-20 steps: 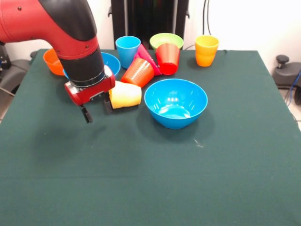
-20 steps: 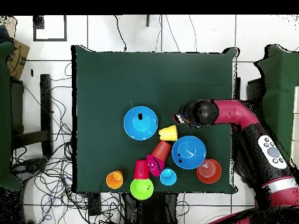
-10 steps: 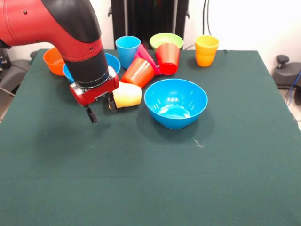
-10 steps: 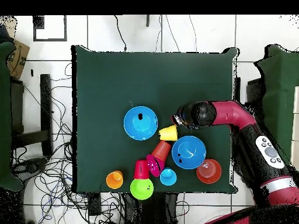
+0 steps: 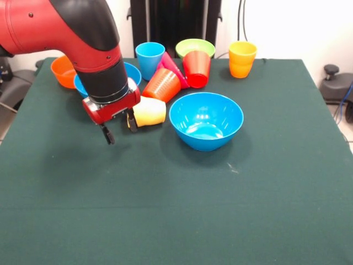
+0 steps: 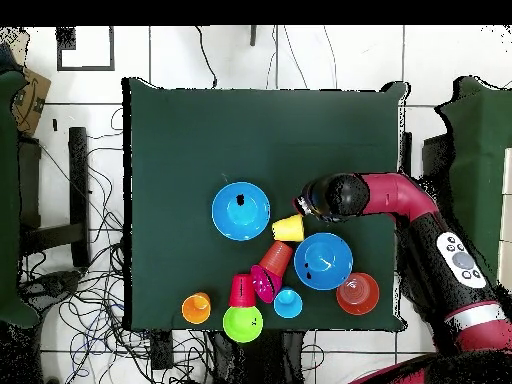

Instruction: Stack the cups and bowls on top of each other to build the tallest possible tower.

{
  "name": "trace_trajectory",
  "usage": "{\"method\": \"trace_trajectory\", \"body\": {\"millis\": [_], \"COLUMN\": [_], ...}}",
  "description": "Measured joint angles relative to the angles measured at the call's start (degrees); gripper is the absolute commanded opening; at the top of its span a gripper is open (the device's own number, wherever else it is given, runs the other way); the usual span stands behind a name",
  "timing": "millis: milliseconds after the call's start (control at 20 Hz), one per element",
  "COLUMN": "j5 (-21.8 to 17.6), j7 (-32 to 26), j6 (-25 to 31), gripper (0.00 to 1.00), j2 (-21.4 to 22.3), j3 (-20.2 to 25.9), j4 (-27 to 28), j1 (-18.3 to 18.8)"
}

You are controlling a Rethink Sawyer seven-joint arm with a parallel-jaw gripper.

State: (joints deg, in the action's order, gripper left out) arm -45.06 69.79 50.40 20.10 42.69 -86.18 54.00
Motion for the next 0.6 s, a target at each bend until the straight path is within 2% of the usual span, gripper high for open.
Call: {"method": "trace_trajectory", "body": {"millis": [600], "j5": [0.0], "j7": [0.0], "j6": [0.0], "gripper": [1.00], "j2": [0.1], "j3": [-0.5], "j4": [0.0], "j1": [0.0]}}
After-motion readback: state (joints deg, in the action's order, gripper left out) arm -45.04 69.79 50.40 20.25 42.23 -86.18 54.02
